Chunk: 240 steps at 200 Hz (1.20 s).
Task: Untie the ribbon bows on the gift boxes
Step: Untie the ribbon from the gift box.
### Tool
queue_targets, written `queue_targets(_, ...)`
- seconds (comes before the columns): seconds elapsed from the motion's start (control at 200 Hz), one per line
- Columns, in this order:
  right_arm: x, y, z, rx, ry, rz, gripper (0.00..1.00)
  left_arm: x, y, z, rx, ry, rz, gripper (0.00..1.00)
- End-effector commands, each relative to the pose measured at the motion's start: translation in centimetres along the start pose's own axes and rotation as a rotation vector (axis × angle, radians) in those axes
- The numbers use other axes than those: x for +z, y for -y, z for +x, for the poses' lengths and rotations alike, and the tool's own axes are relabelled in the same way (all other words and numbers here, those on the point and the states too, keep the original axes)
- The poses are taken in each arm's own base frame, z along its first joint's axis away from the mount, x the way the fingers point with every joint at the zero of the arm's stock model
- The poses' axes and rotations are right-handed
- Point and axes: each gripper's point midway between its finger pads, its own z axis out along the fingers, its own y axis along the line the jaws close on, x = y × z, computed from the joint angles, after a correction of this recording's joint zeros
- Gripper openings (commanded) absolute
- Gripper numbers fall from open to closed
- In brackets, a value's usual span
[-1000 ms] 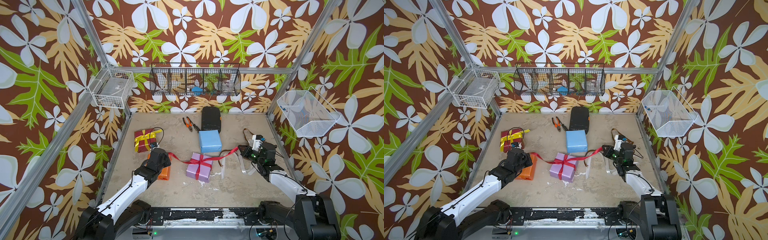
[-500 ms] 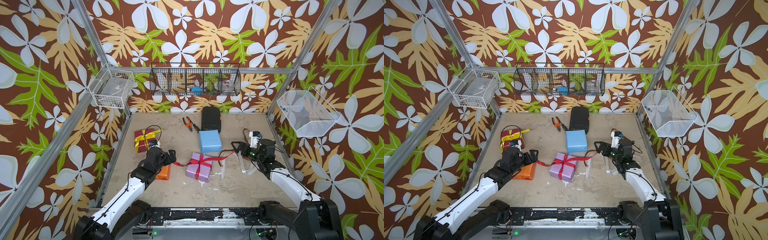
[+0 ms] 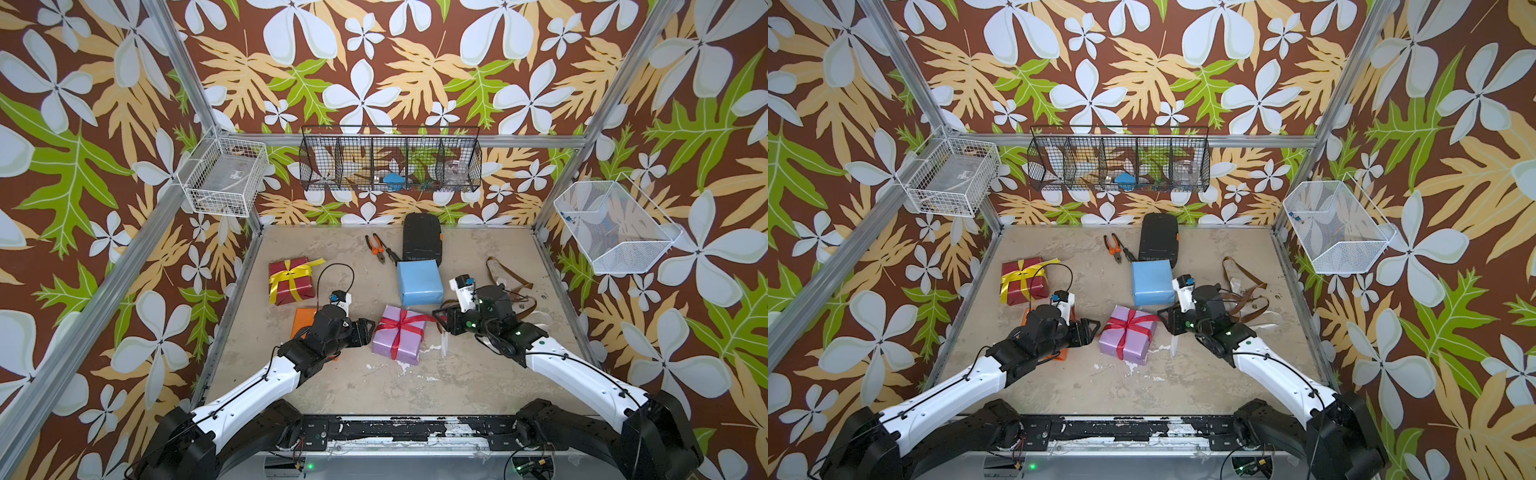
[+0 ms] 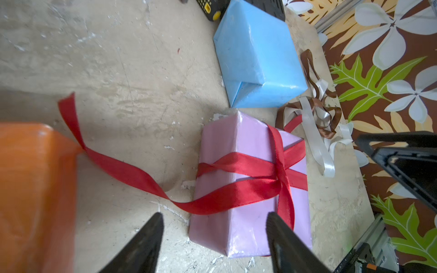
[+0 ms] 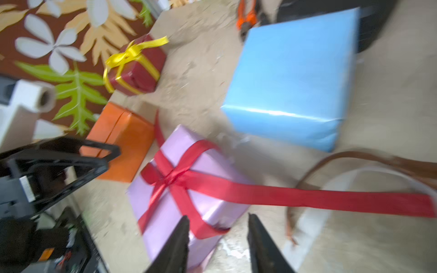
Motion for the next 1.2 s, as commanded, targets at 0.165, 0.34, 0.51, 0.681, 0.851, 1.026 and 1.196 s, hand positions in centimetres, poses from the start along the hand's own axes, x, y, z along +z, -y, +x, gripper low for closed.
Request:
queue_targets(0.165,3.9,-5.9,2.3,0.037,-0.082,-0.25,0.2,1.9,1.4,1.7,-0.013,-0.042,0.078,0.66)
queue_targets(0.34,6.2,-5.9,3.4,0.071,-0.137,-0.289,0.36,2.5,0.7,2.5,0.006,-0.067,0.058,0.65)
queue_targets(0.51,7.5,-6.2,3.6,0.113,-0.144,-0.332,0.34,2.9,-0.3,3.9,0.001,-0.094,0.044,0.63)
queue_targets(0.681,8.7,-6.2,3.5,0.144,-0.144,-0.346,0.34,3.1,-1.0,4.9,-0.008,-0.112,0.037,0.59)
queue_targets(0.851,9.4,-7.3,2.9,0.171,-0.123,-0.432,0.34,3.2,-1.5,5.3,-0.002,-0.122,0.026,0.59)
queue_targets(1.026,9.1,-9.0,0.8,0.182,-0.047,-0.545,0.33,3.4,-1.7,5.8,0.0,-0.139,0.022,0.59)
queue_targets(1.196,7.8,-11.4,-1.8,0.156,0.034,-0.673,0.32,3.4,-1.9,6.0,-0.004,-0.145,0.02,0.59)
